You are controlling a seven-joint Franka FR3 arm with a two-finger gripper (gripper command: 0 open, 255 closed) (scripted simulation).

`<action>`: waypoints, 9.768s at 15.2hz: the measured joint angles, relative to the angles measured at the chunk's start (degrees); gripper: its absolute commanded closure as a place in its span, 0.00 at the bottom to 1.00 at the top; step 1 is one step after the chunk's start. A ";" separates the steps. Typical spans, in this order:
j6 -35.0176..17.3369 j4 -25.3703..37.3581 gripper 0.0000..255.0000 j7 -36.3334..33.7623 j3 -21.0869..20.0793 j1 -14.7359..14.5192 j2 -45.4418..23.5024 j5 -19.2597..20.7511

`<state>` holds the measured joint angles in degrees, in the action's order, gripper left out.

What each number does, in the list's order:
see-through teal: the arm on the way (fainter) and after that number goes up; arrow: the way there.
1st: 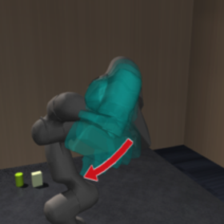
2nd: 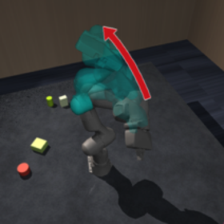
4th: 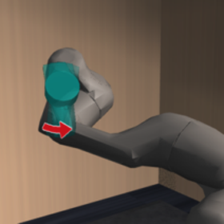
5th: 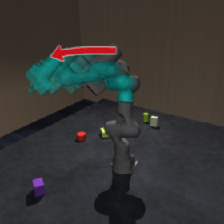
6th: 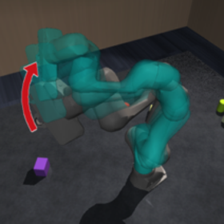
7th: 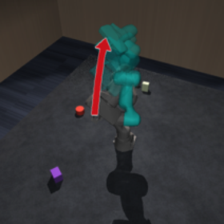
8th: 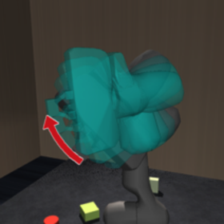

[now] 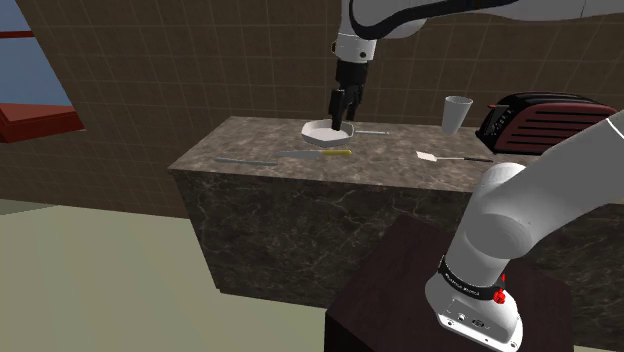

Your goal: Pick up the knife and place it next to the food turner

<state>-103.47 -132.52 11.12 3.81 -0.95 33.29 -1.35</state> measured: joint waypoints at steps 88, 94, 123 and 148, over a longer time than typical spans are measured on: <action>-12.16 13.26 1.00 44.70 14.97 8.55 -30.19 3.57; -12.27 5.58 1.00 49.24 18.12 11.92 -21.98 7.22; -10.42 0.34 1.00 84.12 44.04 29.41 -8.65 22.37; -20.23 11.79 1.00 128.33 71.94 28.11 -44.02 -10.05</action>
<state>-123.69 -120.73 139.45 75.75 27.16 -10.74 -11.40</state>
